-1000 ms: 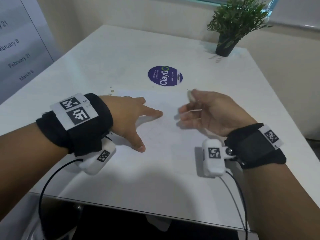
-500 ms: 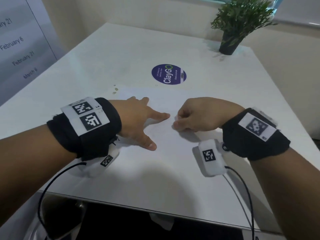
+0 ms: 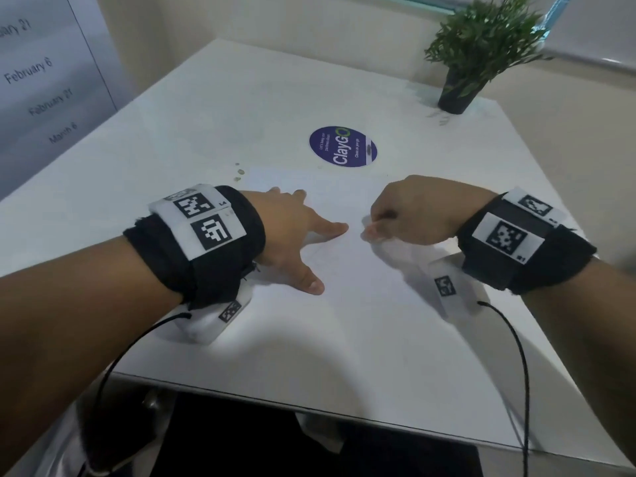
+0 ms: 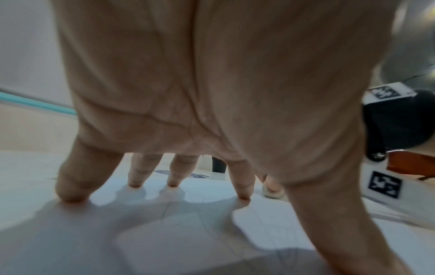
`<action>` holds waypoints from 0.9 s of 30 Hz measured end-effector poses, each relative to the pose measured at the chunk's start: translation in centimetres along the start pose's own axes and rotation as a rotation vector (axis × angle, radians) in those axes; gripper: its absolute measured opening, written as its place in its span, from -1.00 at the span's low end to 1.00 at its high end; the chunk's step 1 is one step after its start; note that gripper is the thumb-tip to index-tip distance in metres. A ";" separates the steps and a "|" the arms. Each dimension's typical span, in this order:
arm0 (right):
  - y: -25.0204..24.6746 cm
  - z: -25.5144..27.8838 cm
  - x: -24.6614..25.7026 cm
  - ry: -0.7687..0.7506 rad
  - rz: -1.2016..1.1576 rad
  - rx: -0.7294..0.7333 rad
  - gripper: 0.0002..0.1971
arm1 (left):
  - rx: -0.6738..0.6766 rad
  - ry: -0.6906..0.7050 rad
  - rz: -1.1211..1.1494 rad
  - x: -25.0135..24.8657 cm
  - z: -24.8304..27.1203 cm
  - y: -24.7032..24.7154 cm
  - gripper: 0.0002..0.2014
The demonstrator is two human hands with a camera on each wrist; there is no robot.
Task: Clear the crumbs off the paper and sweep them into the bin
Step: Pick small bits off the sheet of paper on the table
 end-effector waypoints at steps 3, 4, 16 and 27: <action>1.2 0.3 3.6 -0.189 -0.024 0.096 -0.60 | -0.013 0.036 0.014 0.0 0.2 -0.1 -0.16; 1.6 0.2 4.3 -0.228 -0.016 0.106 -0.61 | -0.012 0.045 0.024 -0.1 0.3 -0.1 -0.19; 2.2 0.6 4.4 -0.238 0.042 0.074 -0.61 | -0.017 0.041 0.004 0.1 0.2 0.1 -0.12; 2.1 1.2 3.9 -0.184 0.026 0.058 -0.58 | -0.004 0.009 -0.014 0.3 -0.4 0.2 -0.04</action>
Point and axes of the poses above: each hand's wrist, its own z-axis away from the middle knuckle, its own y-axis out of the palm, x = y × z, the point moved 2 cm from there along -z, towards the middle knuckle, and after that the axes turned 10 degrees about x, right-handed, at the moved point
